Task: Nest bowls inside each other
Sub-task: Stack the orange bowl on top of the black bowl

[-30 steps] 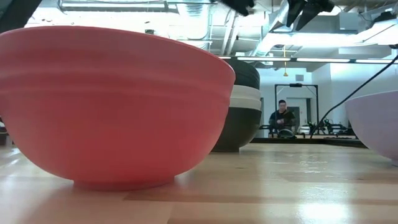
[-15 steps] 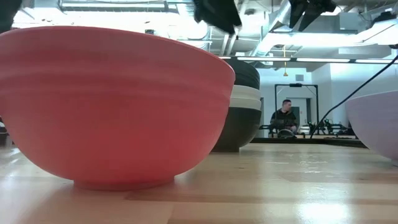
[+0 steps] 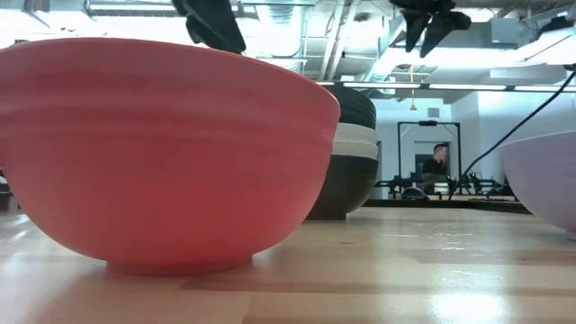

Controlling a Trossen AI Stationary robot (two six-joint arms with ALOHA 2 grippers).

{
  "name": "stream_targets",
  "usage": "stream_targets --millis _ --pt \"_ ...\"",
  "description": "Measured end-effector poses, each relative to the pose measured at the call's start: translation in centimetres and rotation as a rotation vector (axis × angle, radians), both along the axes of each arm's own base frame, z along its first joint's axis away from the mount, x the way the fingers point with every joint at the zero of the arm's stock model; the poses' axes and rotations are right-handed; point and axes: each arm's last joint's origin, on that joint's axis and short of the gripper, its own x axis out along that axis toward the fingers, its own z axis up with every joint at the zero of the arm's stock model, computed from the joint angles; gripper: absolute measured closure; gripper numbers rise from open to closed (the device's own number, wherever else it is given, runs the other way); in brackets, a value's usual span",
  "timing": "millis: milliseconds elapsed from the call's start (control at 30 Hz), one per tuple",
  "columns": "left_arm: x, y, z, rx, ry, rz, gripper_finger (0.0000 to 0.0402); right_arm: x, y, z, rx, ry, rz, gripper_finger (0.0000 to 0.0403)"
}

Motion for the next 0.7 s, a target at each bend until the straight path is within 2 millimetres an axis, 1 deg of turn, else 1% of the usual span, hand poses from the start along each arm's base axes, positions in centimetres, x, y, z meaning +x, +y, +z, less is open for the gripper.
stream_targets --millis 133,267,333,467,567,633,700 --pt "-1.3 -0.7 0.2 -0.021 -0.008 -0.005 0.0187 1.5 0.3 -0.8 0.036 0.021 0.024 0.0168" --pt "-1.8 -1.5 -0.3 -0.093 0.053 -0.054 0.0187 2.7 1.2 -1.2 0.064 0.014 0.022 0.0168" --pt "-1.6 -1.9 -0.5 -0.133 0.059 -0.085 0.0187 3.2 1.9 -1.3 0.066 0.009 0.014 0.0168" --pt "-1.6 -2.3 -2.2 -0.222 0.113 -0.115 0.0187 3.7 2.9 -1.3 0.052 0.002 0.002 0.0168" --pt "-2.1 -2.3 -4.1 -0.252 0.183 -0.105 0.0187 4.0 3.7 -1.2 0.024 0.001 -0.009 0.0168" --pt "-2.0 -2.6 -5.2 -0.291 0.194 -0.110 0.0187 4.2 4.3 -1.2 0.032 -0.012 -0.011 0.0168" --pt "-2.2 -3.1 -5.8 -0.329 0.206 -0.130 0.0187 4.5 4.9 -1.2 0.042 -0.030 -0.023 0.0168"
